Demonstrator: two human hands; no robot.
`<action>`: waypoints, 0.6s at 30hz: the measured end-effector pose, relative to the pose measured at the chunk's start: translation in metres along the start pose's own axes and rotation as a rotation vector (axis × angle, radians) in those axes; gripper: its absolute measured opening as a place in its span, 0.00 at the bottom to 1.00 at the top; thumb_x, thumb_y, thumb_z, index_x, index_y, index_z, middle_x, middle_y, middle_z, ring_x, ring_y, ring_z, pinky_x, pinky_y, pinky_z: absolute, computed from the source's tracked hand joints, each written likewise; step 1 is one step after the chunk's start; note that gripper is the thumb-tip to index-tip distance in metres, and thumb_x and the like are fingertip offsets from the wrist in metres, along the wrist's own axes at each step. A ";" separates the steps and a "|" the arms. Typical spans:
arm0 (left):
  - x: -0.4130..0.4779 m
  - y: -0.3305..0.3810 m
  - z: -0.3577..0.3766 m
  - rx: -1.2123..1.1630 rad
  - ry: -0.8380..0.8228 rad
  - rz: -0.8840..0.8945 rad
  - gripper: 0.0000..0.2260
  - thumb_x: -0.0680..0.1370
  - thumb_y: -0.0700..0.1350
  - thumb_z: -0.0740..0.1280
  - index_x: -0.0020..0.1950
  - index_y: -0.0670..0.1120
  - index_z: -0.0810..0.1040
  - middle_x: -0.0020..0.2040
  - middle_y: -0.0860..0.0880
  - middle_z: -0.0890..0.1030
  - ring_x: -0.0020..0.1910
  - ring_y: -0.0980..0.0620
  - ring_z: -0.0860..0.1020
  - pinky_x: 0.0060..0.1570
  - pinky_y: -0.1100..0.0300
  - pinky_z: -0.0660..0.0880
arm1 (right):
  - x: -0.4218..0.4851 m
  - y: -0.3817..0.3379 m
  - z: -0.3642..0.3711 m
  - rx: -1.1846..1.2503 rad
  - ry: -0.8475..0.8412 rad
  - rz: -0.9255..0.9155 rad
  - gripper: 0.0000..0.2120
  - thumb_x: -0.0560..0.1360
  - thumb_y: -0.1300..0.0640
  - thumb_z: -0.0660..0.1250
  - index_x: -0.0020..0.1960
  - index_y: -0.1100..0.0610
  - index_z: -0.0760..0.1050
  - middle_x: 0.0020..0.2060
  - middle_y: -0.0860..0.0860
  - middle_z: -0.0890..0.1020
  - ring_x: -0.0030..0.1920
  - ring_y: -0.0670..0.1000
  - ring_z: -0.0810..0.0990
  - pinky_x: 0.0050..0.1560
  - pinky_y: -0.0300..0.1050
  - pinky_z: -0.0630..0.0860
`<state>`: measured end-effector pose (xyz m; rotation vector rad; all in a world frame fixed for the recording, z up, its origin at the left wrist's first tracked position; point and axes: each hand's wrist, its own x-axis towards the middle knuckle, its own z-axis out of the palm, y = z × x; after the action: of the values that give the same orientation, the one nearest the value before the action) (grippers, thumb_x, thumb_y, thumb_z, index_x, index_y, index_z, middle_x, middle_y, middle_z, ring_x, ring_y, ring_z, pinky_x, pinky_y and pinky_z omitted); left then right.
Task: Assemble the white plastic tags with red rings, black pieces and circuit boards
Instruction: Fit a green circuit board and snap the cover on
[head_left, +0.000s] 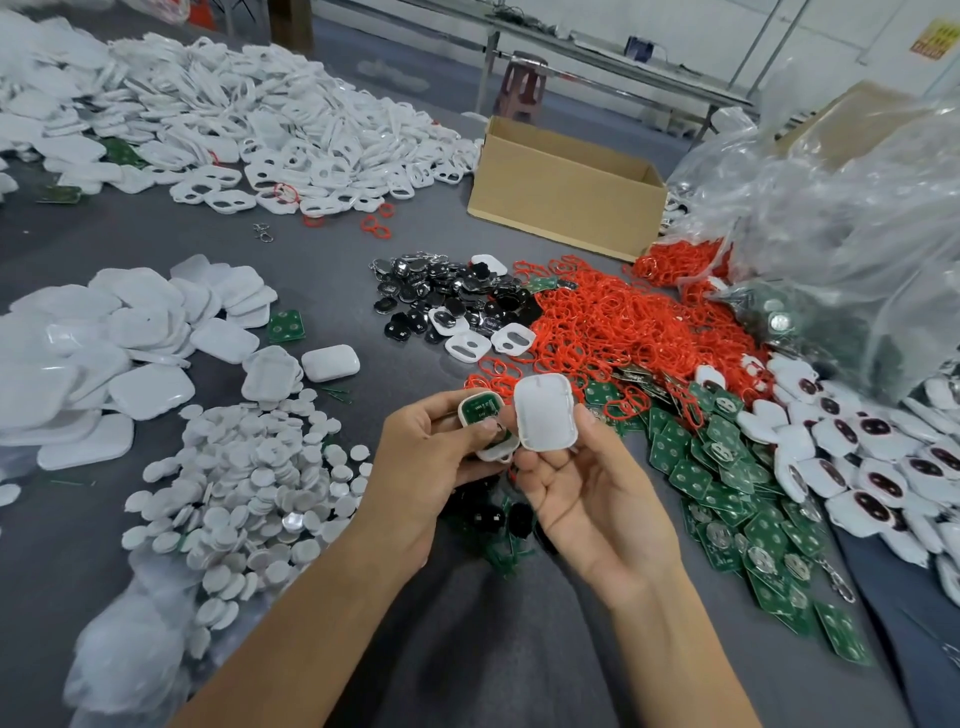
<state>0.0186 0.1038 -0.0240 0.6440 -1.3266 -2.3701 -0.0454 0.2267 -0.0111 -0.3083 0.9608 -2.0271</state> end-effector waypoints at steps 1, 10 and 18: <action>0.000 0.000 0.000 0.000 -0.001 -0.002 0.10 0.76 0.29 0.65 0.53 0.40 0.80 0.41 0.47 0.86 0.37 0.53 0.84 0.37 0.61 0.81 | 0.000 0.000 0.000 0.006 -0.004 0.000 0.20 0.57 0.48 0.82 0.45 0.57 0.86 0.44 0.55 0.86 0.35 0.46 0.83 0.40 0.37 0.80; 0.001 0.000 0.001 0.000 0.002 -0.003 0.10 0.76 0.29 0.66 0.53 0.40 0.81 0.41 0.48 0.86 0.38 0.54 0.84 0.36 0.62 0.81 | -0.001 0.000 0.003 0.058 0.042 0.011 0.28 0.54 0.50 0.84 0.50 0.62 0.84 0.48 0.60 0.85 0.35 0.48 0.83 0.38 0.39 0.80; 0.001 -0.001 0.001 -0.015 0.000 -0.004 0.09 0.76 0.30 0.67 0.52 0.40 0.81 0.42 0.47 0.86 0.38 0.54 0.84 0.36 0.63 0.80 | -0.002 -0.002 0.012 0.136 0.134 -0.064 0.19 0.68 0.56 0.69 0.57 0.61 0.80 0.44 0.58 0.85 0.42 0.53 0.86 0.39 0.39 0.81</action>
<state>0.0174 0.1040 -0.0246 0.6427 -1.3073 -2.3807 -0.0391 0.2222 -0.0012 -0.1324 0.8985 -2.1826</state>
